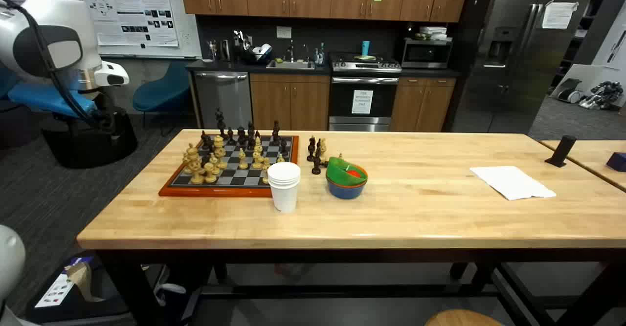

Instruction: Pick up one black chess piece at the top of the chess board and move it to the center

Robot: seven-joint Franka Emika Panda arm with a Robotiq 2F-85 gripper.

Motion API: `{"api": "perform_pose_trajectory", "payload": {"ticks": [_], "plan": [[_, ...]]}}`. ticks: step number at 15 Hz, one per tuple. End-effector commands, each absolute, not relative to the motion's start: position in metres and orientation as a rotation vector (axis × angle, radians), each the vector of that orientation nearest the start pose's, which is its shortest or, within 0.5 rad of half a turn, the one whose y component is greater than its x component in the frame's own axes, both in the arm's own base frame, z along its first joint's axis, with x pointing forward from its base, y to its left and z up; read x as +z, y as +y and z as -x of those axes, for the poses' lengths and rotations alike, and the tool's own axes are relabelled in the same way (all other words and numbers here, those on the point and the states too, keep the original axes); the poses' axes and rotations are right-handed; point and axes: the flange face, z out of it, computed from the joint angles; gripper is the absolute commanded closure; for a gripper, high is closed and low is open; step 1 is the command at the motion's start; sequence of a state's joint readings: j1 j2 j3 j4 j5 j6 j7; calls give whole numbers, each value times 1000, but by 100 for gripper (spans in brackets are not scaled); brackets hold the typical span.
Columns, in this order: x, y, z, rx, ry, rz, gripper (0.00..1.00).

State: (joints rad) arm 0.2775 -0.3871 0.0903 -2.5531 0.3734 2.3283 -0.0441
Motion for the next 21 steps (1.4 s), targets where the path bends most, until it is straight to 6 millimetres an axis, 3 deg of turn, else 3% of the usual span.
{"api": "perform_pose_trajectory", "payload": {"ticks": [1,17,21], "plan": [[419,159,-396,-171,-246,2847,0],[419,159,-396,-171,-246,2847,0],[419,148,-403,-96,-388,2854,0]]}}
